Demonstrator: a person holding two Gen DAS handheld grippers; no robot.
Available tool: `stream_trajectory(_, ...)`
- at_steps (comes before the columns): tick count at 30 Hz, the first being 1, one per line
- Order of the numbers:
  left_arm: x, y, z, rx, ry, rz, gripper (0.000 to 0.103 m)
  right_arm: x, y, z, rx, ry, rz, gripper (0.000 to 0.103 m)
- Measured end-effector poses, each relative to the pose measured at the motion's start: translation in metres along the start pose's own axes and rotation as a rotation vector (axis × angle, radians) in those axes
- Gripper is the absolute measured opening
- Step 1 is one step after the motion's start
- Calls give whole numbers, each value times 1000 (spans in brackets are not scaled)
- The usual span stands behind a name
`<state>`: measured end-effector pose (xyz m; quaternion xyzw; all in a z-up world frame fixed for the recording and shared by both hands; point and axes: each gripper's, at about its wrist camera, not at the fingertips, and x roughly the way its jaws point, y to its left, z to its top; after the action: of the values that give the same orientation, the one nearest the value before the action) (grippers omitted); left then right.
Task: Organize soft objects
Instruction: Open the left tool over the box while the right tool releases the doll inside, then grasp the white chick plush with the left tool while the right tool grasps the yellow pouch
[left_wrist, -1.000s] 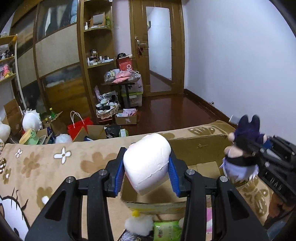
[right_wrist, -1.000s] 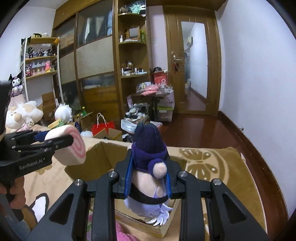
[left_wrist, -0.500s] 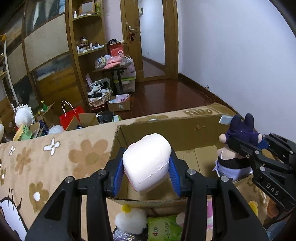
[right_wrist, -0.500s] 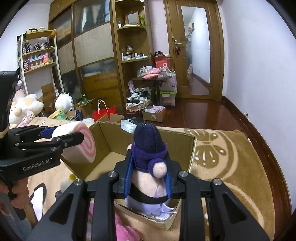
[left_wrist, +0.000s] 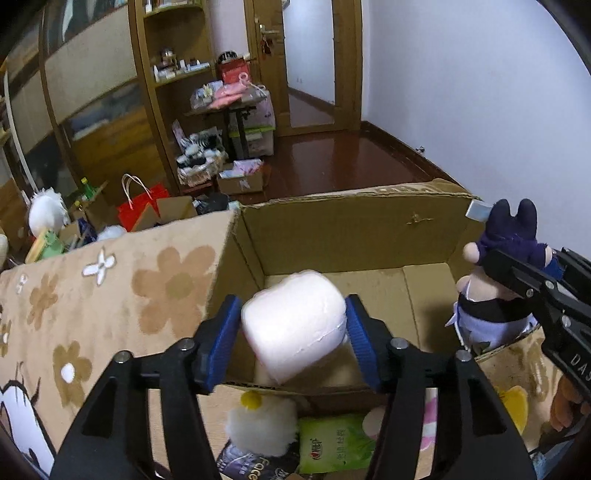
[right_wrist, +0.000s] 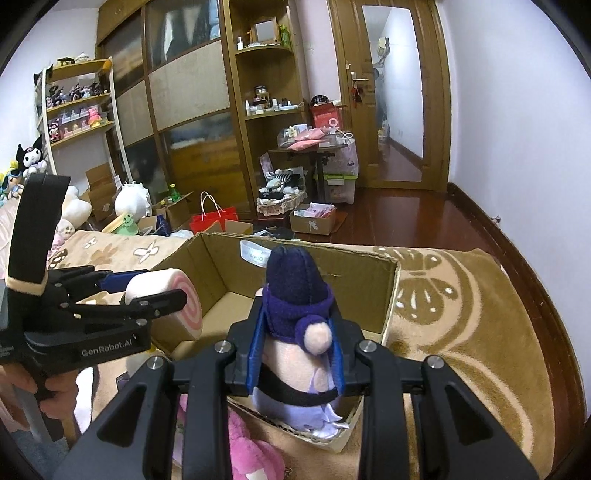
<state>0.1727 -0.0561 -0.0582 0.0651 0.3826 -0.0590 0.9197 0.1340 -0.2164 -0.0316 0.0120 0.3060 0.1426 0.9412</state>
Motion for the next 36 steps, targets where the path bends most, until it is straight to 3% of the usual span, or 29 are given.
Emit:
stream_trajectory(3, -4, 0, 0, 2, -9, 5, 78, 1, 0, 0, 6, 7, 0, 37)
stream_trajectory(7, -11, 3, 1, -11, -13, 27, 89, -5, 5, -1, -7, -5, 1, 53)
stream_trajectory(10, -21, 9, 0, -11, -29, 44, 93, -13, 9, -1, -10, -10, -2, 63)
stream_trajectory(13, -33, 15, -7, -6, -43, 71, 100, -25, 11, -1, 5, -27, 13, 82)
stream_trajectory(18, -54, 28, -16, 7, -1, 89, 100, -47, 15, -3, 15, -40, 20, 101)
stream_trajectory(28, -104, 57, -29, -39, -1, 124, 101, -86, 15, -12, 27, -9, -7, 103)
stream_trajectory(36, -111, 63, -45, -39, 52, 119, 101, -107, 23, -33, -12, 77, -54, 103)
